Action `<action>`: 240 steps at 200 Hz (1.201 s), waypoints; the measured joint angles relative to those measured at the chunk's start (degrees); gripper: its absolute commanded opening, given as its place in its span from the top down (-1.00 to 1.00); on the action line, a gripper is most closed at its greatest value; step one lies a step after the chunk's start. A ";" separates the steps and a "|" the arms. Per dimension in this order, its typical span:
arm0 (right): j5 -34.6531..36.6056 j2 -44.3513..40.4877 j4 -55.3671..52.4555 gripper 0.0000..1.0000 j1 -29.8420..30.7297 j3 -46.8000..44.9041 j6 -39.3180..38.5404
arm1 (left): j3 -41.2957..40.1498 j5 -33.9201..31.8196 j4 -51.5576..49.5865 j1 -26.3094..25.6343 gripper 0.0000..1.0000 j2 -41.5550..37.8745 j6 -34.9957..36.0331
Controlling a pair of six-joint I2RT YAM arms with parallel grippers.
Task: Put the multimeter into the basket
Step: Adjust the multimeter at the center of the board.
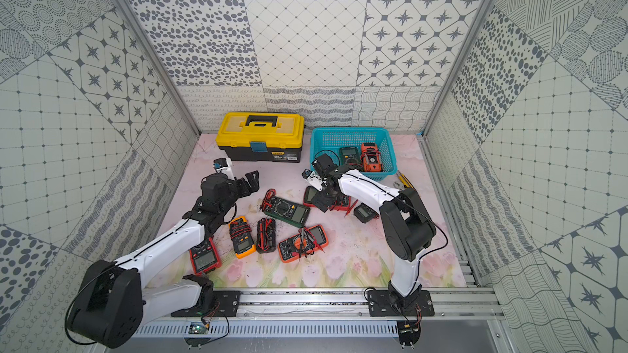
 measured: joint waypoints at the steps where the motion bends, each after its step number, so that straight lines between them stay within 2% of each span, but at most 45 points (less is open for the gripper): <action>1: 0.00 0.02 0.07 -0.96 0.00 0.00 -0.07 | 0.00 0.00 0.00 0.00 -0.98 0.00 0.00; 100: -0.39 5.07 4.26 -0.97 -0.39 1.03 -7.04 | 0.00 -0.04 0.00 -0.04 -0.98 0.02 0.00; 187: -5.46 8.00 2.71 -0.97 -2.56 3.50 -7.85 | 0.09 -0.07 -0.26 -0.04 -0.98 0.02 0.00; 240: -5.99 6.43 5.62 -0.97 -2.86 0.37 -6.54 | 0.11 0.00 -0.39 -0.04 -0.98 0.02 0.00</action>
